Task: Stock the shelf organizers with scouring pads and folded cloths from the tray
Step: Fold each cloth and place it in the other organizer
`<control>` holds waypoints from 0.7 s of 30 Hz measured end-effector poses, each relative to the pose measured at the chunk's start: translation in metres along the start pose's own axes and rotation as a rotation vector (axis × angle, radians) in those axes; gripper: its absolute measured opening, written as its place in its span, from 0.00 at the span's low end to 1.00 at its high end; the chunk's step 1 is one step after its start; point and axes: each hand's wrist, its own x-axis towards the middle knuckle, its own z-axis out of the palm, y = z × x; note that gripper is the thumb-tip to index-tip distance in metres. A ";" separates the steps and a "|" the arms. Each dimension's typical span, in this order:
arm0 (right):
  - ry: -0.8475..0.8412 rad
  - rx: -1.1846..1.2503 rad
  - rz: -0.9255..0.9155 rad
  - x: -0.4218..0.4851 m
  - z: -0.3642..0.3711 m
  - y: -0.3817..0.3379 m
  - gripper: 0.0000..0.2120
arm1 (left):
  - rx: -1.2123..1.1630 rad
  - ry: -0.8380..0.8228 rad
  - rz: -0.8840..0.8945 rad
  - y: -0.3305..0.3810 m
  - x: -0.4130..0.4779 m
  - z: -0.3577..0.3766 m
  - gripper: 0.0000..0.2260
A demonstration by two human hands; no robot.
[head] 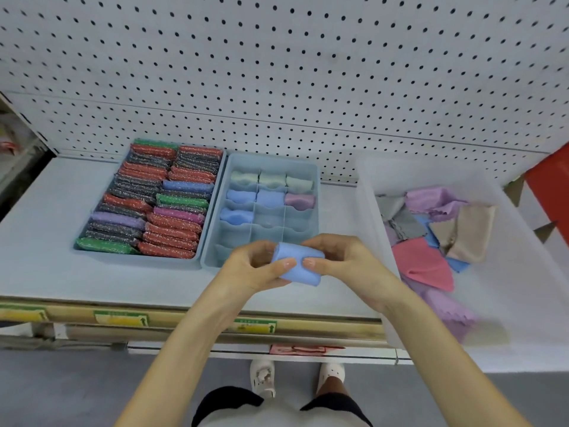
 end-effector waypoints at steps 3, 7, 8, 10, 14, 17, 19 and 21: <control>-0.035 0.015 0.027 0.005 0.003 -0.004 0.08 | -0.050 -0.009 0.008 -0.003 0.002 -0.010 0.14; -0.103 -0.066 0.085 0.014 0.005 -0.009 0.07 | -0.054 0.073 0.042 -0.008 0.009 -0.018 0.15; -0.128 -0.089 0.094 0.017 0.006 -0.010 0.08 | -0.058 0.113 0.059 -0.009 0.011 -0.018 0.12; -0.164 -0.118 0.101 0.023 0.008 -0.012 0.08 | -0.059 0.173 0.092 -0.008 0.015 -0.020 0.06; -0.170 -0.141 0.121 0.043 0.016 -0.009 0.16 | -0.048 0.197 0.117 -0.008 0.023 -0.027 0.04; -0.218 -0.176 0.125 0.060 0.016 -0.009 0.11 | -0.014 0.254 0.177 -0.008 0.030 -0.041 0.06; -0.135 -0.222 0.098 0.081 0.011 -0.010 0.04 | 0.111 0.362 0.279 -0.010 0.038 -0.057 0.08; 0.077 -0.391 0.031 0.109 0.003 -0.002 0.06 | 0.419 0.464 0.388 -0.014 0.047 -0.076 0.17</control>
